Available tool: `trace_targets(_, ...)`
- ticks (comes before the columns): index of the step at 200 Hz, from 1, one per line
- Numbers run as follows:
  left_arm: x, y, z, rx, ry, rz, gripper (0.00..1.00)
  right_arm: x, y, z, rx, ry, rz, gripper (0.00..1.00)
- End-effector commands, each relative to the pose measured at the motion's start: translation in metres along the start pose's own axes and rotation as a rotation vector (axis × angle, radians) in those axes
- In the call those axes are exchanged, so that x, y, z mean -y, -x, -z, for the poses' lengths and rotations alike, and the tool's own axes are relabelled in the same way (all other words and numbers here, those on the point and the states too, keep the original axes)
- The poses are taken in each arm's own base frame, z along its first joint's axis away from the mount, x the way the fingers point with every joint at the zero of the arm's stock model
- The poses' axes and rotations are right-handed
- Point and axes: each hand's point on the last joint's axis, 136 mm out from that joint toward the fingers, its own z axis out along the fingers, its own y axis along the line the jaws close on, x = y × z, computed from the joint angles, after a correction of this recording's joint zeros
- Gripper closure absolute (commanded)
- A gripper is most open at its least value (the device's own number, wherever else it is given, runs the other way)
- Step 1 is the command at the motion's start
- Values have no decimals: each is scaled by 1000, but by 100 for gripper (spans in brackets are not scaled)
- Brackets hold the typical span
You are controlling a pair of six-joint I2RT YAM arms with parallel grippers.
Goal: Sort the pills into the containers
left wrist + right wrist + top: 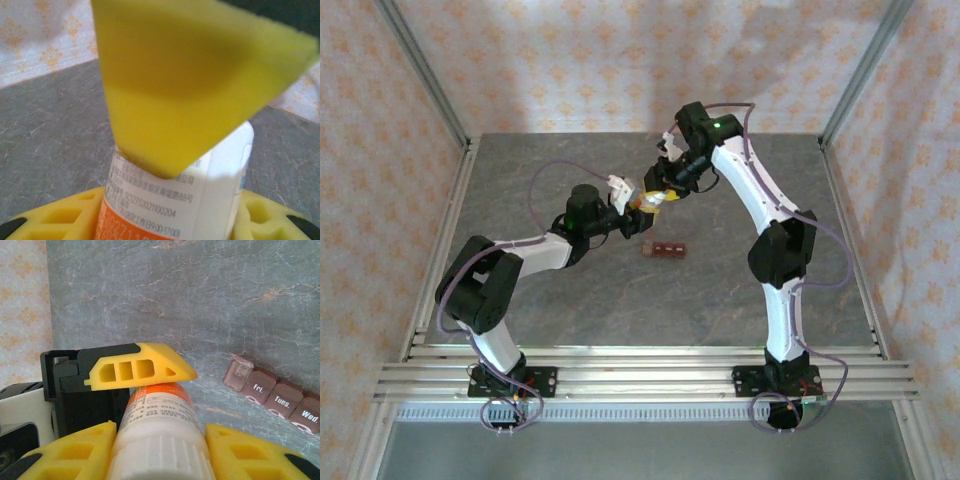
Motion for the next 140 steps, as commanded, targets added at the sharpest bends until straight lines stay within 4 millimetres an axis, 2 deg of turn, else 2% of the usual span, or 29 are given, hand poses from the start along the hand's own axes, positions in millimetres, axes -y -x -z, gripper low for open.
trace_targets(1,-1,27,-4,74,-6,-4,69,-13,-4,10,10,22,27,72)
trace_targets(33,1,33,-4,82,-16,0,88,-12,-3,9,13,20,25,70)
trace_targets(50,2,34,-3,80,-17,4,100,-11,0,11,30,6,20,62)
trace_targets(88,-1,32,-1,78,12,9,100,-9,15,25,109,-5,-18,39)
trace_targets(116,-6,32,2,83,41,23,100,-9,25,48,191,12,-54,29)
trace_targets(140,-8,33,3,86,46,50,100,-7,24,68,256,17,-73,21)
